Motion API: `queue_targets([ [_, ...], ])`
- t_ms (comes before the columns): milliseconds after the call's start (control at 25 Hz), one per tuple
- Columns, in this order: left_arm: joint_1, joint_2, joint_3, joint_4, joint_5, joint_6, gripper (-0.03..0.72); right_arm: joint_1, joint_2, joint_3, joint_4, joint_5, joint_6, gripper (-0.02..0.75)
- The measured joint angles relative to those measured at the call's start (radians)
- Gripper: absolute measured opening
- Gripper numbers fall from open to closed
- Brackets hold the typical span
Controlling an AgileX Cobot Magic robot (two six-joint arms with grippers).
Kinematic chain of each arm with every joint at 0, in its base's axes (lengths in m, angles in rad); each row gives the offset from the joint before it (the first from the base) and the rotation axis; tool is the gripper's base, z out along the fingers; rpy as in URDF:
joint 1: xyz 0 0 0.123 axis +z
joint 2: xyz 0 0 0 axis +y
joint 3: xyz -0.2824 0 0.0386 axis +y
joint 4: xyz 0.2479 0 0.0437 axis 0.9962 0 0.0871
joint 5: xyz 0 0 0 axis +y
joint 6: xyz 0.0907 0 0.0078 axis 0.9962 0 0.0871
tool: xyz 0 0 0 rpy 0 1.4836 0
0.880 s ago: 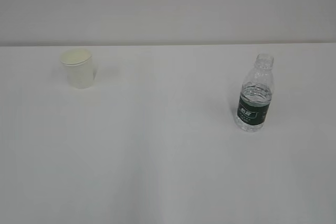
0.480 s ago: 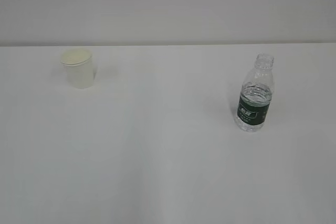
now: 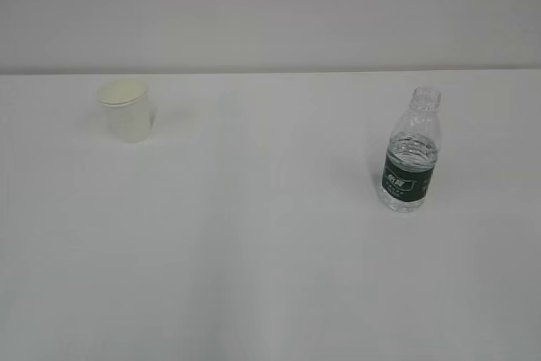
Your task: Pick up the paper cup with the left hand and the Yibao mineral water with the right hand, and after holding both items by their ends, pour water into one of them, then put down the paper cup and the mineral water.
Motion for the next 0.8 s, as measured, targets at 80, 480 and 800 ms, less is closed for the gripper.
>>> queue_targets([
  [80,0.000,0.000,0.000,0.000,0.000,0.000,0.239,0.000,0.000,0.000,0.000,0.000,0.000,0.414],
  [480,0.000,0.000,0.000,-0.001,0.000,0.000,0.239,0.000,0.000,0.000,0.000,0.000,0.000,0.414],
  [800,0.000,0.000,0.000,-0.001,0.000,0.000,0.239,0.000,0.000,0.000,0.010,-0.024,0.000,0.414],
])
